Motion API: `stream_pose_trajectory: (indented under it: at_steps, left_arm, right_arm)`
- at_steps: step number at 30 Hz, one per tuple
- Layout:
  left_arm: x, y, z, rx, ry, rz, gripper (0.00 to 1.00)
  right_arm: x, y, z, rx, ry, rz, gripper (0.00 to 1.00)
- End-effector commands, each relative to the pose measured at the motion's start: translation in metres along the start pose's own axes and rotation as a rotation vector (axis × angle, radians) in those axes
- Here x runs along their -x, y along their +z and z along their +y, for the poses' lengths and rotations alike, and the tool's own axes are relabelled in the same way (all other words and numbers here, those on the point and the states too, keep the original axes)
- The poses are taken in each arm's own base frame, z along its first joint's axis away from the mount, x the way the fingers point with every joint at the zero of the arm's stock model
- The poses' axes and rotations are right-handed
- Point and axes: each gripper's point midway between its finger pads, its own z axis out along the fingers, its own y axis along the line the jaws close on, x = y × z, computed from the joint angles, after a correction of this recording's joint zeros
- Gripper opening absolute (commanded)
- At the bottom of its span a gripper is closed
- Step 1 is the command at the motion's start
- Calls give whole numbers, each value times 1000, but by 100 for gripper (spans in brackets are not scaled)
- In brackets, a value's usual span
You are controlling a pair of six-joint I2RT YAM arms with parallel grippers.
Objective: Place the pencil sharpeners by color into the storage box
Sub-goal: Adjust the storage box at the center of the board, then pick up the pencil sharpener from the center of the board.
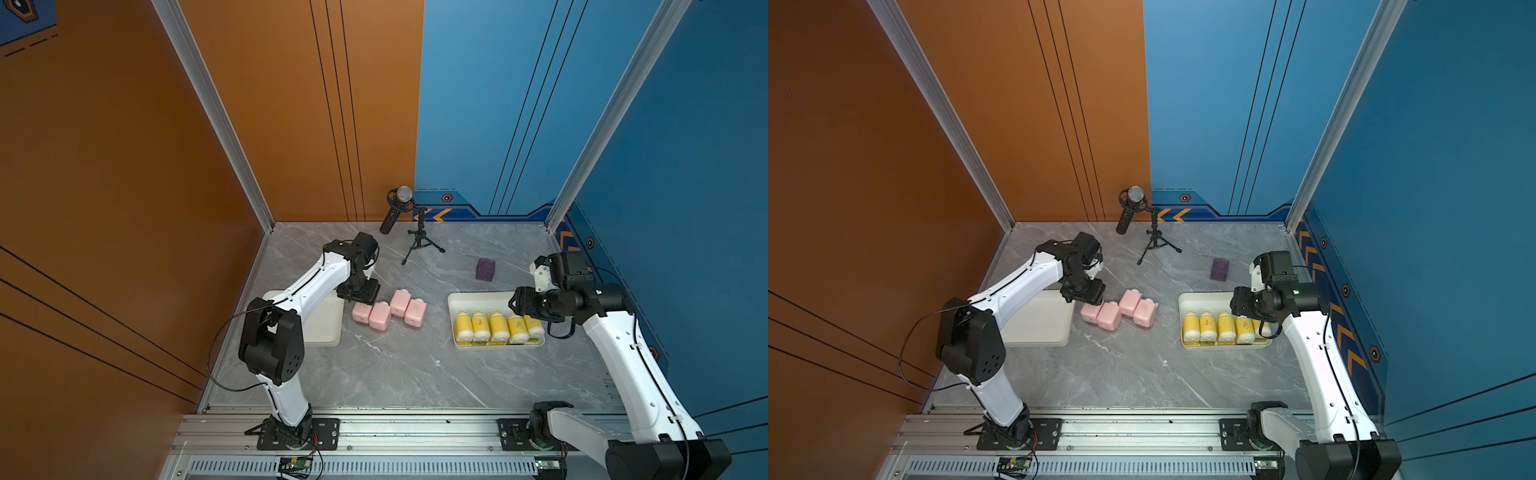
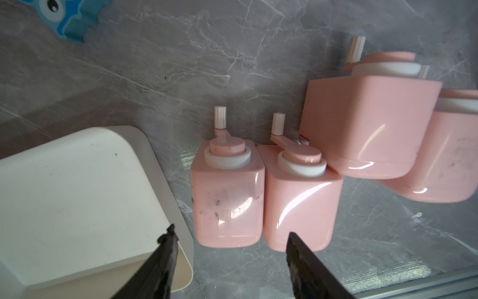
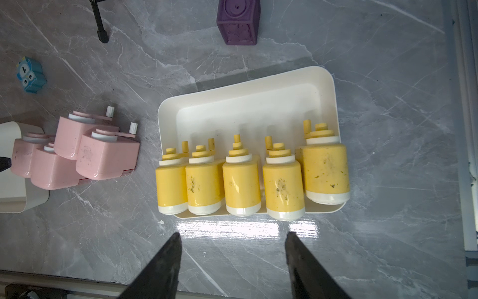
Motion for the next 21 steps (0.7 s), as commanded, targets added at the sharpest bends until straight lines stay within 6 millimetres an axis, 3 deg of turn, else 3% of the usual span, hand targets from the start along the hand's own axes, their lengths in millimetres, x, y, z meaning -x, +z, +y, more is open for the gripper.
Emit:
stream_pose_trajectory:
  at_steps: [1, 21]
  left_arm:
    - [-14, 15, -2, -1, 34, 78, 68]
    - [-19, 41, 6, 37, 14, 151, 62]
  right_arm:
    - [-4, -1, 1, 16, -5, 3, 65]
    - [-5, 3, -1, 12, -12, 14, 65]
